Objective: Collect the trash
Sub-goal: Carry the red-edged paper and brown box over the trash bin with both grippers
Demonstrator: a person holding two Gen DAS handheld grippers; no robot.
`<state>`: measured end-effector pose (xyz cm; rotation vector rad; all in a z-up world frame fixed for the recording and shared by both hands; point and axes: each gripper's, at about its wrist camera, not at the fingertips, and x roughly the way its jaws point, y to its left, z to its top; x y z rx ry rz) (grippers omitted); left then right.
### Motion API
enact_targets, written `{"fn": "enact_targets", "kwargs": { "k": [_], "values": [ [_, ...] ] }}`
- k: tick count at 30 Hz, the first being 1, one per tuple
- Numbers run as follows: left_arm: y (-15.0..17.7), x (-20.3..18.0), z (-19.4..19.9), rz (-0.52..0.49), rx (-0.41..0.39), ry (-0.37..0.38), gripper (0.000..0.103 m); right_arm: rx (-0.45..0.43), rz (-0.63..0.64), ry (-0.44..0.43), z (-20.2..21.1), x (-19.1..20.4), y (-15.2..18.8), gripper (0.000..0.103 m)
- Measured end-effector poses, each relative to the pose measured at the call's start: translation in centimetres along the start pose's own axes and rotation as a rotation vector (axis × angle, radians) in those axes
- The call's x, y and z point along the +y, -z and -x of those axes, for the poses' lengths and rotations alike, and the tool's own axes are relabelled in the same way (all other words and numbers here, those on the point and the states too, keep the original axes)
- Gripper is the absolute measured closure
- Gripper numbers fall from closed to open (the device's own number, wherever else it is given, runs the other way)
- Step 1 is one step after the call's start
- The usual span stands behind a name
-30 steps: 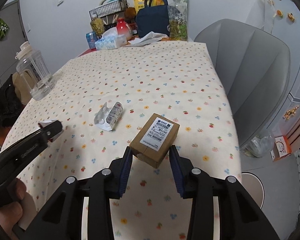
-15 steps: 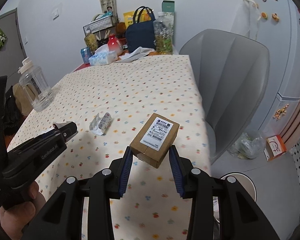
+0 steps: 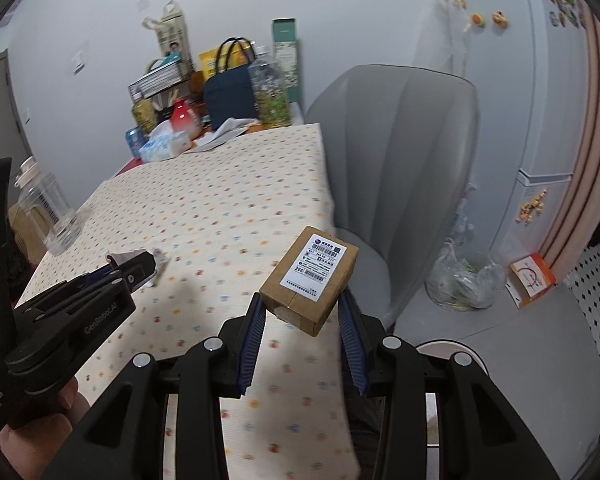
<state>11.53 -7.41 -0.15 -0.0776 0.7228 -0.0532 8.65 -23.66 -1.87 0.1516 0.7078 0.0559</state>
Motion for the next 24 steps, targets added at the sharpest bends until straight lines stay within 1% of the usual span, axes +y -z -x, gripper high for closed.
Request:
{"fn": "enact_targets", "kwargs": {
  "k": [14,24],
  "values": [
    [-0.3,-7.9,-0.8,-0.118,0.01,0.086,0.08,-0.016,-0.109,0.117,1.4,-8.2,1.0,0.066],
    [0.3,-13.1,-2.3,-0.2,0.037,0.124,0.08,0.002,-0.187,0.166,1.0,-13.2,2.3,0.066]
  ]
}}
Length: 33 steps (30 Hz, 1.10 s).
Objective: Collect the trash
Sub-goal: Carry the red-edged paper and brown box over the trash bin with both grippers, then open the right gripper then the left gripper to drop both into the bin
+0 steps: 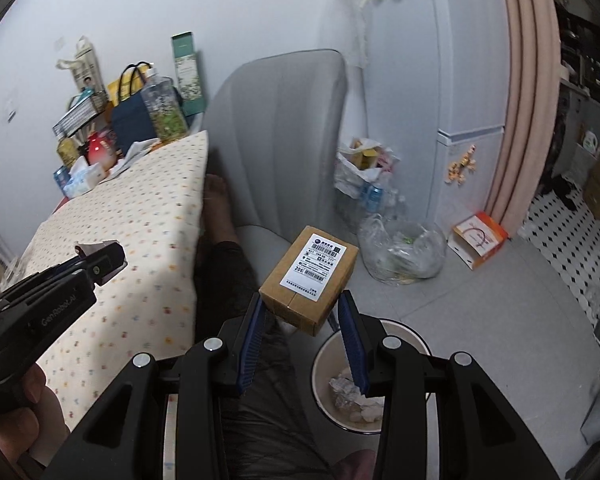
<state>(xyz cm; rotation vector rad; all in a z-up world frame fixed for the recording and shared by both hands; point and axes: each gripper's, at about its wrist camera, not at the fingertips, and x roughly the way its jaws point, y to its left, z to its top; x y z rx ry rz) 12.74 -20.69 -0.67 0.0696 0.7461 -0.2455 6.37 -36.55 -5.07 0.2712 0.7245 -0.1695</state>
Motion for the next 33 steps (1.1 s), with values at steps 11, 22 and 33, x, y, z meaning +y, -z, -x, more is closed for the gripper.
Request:
{"fn": "enact_targets", "kwargs": {
  "k": [11,22,33],
  "values": [
    [0.3,-4.1,-2.7,-0.068,0.048,0.022,0.08,0.052,-0.1,0.047,-3.4,-5.3,0.8,0.047],
    [0.7,-8.5,-5.1,-0.139,0.095,0.062,0.08,0.022,-0.169,0.121,-3.0,-10.3,1.4,0.022],
    [1.6,-13.9,-6.7,-0.206,0.142,0.128,0.079,0.005,-0.243,0.197,-1.5,-15.6,2.5,0.018]
  ]
}}
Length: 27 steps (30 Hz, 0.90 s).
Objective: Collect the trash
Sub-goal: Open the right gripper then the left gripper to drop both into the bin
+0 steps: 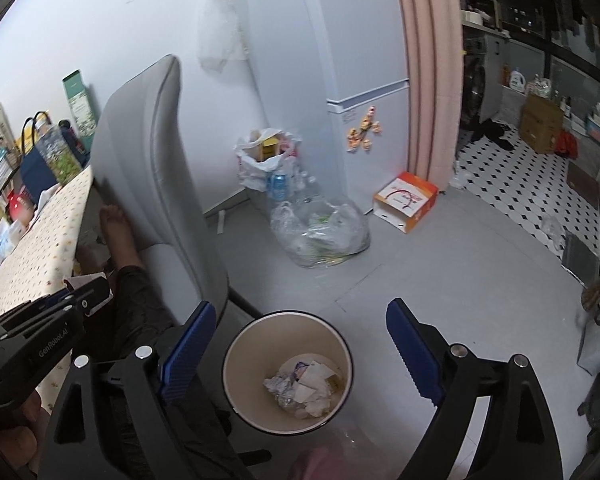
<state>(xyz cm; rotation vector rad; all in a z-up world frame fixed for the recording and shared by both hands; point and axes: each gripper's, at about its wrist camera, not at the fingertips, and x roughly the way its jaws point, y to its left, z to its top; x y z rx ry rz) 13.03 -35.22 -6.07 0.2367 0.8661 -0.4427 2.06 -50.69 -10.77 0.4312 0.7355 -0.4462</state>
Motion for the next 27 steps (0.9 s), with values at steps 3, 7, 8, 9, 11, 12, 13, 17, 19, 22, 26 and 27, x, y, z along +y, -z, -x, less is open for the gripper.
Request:
{"fn": "enact_targets", "kwargs": {
  "k": [3,7,8,9,11,12,13,17,19,22,26,27],
  "values": [
    [-0.2,-1.1,-0.5,-0.014,0.014,0.02,0.079,-0.004,-0.023,0.015,0.0,-1.2,-0.1,0.018],
    [-0.2,-2.4,-0.6,-0.035,0.016,0.043,0.077,-0.012,-0.05,0.031,0.2,-2.4,-0.3,0.017],
    [-0.3,-2.7,-0.7,-0.036,0.019,0.058,0.073,-0.015,-0.052,0.034,0.3,-2.6,-0.3,0.016],
    [-0.4,-2.8,-0.7,-0.036,0.019,0.069,0.069,-0.017,-0.053,0.037,0.4,-2.6,-0.4,0.015],
    [-0.4,-3.1,-0.5,-0.039,0.012,0.085,0.05,-0.021,-0.05,0.044,0.6,-2.7,-0.4,0.014],
    [-0.4,-3.2,-0.4,-0.039,0.007,0.091,0.046,-0.022,-0.05,0.047,0.6,-2.7,-0.4,0.013],
    [-0.4,-3.1,-0.2,-0.038,0.003,0.099,0.038,-0.023,-0.05,0.048,0.7,-2.7,-0.4,0.013],
    [-0.7,-2.3,0.7,-0.025,-0.024,0.097,0.015,-0.026,-0.042,0.043,0.9,-2.2,-0.4,0.012],
    [-1.0,-1.6,1.2,-0.013,-0.038,0.085,0.01,-0.025,-0.03,0.036,1.0,-1.6,-0.4,0.012],
    [-1.2,-0.3,1.8,0.011,-0.049,0.07,0.007,-0.027,-0.013,0.026,1.4,-0.6,-0.5,0.012],
    [-1.1,1.5,2.7,0.048,-0.062,0.052,0.006,-0.036,0.009,0.012,2.1,0.8,-0.7,0.011],
    [-1.1,2.0,2.8,0.055,-0.063,0.052,0.006,-0.039,0.015,0.009,2.2,1.2,-0.7,0.011]
  ]
}}
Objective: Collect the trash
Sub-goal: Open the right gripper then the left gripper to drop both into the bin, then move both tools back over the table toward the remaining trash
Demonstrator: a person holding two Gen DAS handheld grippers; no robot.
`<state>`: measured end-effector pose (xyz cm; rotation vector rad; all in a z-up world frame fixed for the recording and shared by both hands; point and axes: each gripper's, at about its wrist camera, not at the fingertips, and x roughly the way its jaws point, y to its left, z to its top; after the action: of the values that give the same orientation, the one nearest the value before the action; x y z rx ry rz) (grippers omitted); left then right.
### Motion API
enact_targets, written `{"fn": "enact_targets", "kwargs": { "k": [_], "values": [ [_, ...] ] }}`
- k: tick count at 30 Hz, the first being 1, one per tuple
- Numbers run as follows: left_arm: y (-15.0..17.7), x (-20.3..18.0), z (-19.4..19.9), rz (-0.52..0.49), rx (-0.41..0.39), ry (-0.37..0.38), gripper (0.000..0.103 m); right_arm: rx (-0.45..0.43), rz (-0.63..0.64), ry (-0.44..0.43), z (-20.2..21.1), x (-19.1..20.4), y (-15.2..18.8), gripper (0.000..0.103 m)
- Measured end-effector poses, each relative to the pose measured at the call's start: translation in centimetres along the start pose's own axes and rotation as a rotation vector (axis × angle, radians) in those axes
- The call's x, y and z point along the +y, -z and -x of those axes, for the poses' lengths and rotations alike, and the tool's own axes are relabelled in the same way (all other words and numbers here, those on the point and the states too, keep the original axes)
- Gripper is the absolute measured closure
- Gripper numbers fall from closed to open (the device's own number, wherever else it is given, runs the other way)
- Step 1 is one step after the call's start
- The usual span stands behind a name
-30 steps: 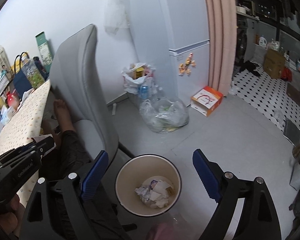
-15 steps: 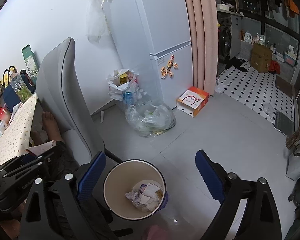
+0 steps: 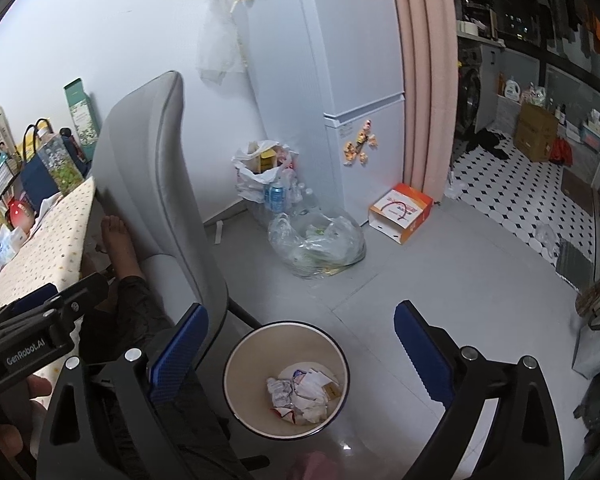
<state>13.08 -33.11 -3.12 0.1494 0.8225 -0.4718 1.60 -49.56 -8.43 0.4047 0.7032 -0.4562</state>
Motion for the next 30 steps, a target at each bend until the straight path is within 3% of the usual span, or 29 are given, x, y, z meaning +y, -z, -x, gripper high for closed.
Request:
{"fn": "enact_targets", "kwargs": {
  "k": [16,30],
  "values": [
    [1.0,10.2,6.9,0.161,-0.117,-0.13,0.006,-0.036,0.16,-0.126,3.6,10.4,-0.4,0.008],
    [4.6,21.4,13.3,0.35,-0.192,-0.275,0.006,-0.053,0.325,-0.269,7.7,21.8,1.9,0.008]
  ]
}}
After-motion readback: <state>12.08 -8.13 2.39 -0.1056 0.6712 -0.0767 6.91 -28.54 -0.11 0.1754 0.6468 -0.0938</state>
